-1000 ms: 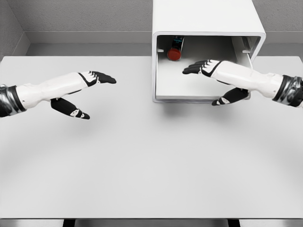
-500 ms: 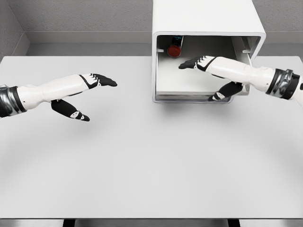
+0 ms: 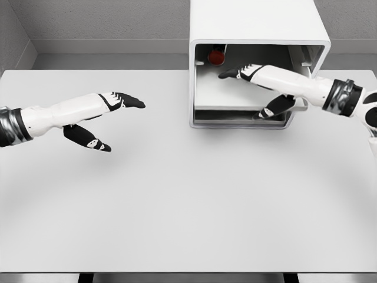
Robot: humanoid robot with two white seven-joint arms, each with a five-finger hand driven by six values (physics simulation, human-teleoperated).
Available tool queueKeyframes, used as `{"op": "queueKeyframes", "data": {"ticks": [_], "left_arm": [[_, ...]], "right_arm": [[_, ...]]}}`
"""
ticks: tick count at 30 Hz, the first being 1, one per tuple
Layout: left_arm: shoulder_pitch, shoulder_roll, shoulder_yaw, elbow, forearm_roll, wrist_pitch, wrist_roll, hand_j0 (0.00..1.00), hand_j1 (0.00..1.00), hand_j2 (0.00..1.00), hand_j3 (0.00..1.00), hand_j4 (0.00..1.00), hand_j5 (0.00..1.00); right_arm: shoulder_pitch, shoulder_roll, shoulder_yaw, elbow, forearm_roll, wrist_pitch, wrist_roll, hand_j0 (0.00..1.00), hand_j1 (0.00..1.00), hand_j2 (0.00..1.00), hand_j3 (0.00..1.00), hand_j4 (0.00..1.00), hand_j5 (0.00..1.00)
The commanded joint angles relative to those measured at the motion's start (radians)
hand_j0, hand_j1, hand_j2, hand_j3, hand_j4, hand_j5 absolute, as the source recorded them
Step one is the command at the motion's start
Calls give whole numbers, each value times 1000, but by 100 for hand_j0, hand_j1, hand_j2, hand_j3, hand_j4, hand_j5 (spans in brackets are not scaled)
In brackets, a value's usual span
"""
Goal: Slide open multi-storey tabletop storage cabinets and put open load switch and slide close multi-storey tabletop storage cabinets
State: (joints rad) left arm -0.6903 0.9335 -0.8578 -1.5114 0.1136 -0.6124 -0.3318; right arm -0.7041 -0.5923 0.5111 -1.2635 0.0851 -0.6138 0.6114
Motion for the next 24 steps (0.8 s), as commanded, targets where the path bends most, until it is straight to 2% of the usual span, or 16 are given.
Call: {"op": "queueKeyframes", "data": {"ticks": [1,10,17,24], "left_arm": [[0,1,0,-1,8,2,0,100,100,100,100,100,100],[0,1,2,-1,8,2,0,100,100,100,100,100,100],[0,1,2,-1,8,2,0,100,100,100,100,100,100],[0,1,2,0,6,2,0,100,100,100,100,100,100]], "right_arm": [[0,6,0,22,-2,3,-1,100,100,100,100,100,100],[-57,34,21,93,-1,3,-1,100,100,100,100,100,100],[-87,68,24,185,33,3,-1,100,100,100,100,100,100],[-100,74,27,211,33,3,-1,100,100,100,100,100,100]]}}
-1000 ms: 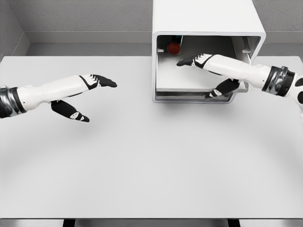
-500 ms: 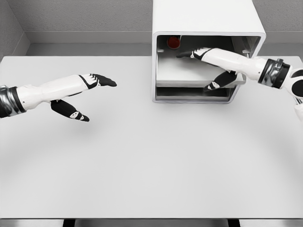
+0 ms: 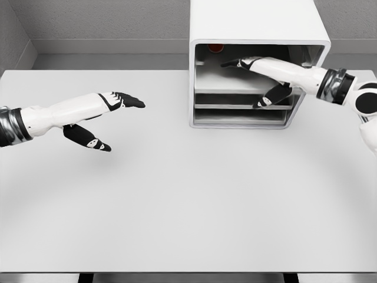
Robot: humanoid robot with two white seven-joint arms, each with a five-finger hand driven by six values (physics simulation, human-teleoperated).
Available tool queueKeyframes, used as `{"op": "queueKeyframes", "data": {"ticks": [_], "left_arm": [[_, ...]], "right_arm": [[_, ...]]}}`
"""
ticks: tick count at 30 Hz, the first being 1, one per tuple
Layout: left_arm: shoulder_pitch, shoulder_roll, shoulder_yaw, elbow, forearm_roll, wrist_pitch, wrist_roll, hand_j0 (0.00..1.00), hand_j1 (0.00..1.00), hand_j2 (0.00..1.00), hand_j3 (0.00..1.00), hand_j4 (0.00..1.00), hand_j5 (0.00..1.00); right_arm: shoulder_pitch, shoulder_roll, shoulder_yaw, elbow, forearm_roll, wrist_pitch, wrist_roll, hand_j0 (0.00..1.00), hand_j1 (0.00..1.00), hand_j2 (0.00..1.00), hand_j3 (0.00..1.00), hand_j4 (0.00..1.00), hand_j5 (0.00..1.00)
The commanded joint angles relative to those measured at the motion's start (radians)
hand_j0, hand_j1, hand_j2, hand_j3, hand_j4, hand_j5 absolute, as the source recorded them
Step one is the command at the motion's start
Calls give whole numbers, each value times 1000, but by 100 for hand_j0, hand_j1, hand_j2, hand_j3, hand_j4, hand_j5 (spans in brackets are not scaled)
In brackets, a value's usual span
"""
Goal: Slide open multi-storey tabletop storage cabinets and put open load switch and slide close multi-storey tabletop storage cabinets
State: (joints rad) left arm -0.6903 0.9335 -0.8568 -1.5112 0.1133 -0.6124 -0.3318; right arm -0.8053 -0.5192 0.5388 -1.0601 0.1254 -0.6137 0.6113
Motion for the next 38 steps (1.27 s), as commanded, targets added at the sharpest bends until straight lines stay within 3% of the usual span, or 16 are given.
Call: {"op": "queueKeyframes", "data": {"ticks": [1,8,16,23,28,29,33,38], "left_arm": [[0,1,1,0,6,2,0,100,100,100,100,100,100],[0,1,1,0,8,2,0,100,100,100,100,100,100],[0,1,1,0,8,2,0,100,100,100,100,100,100],[0,1,1,0,8,2,0,100,100,100,100,100,100],[0,2,1,0,8,2,-1,100,100,100,100,100,100],[0,1,1,0,8,2,0,100,100,100,100,100,100],[0,1,1,0,6,2,-1,100,100,100,100,100,100],[15,2,25,0,6,2,-9,100,100,100,100,100,100]], "right_arm": [[0,1,0,9,-7,3,0,100,100,100,100,100,100],[0,-1,0,-17,-4,3,0,100,100,100,100,100,100],[15,-79,-2,-205,-7,3,0,100,100,100,100,100,100],[77,-162,-10,-357,-15,3,0,100,100,100,100,100,100],[107,-252,-20,-439,-35,3,-55,100,100,100,100,100,100],[109,-289,-22,-469,-82,3,-53,100,100,100,100,100,100],[141,-378,-17,-593,-95,3,-79,100,100,100,100,100,100],[198,-470,-2,-613,-95,3,-131,100,100,100,100,100,100]]}}
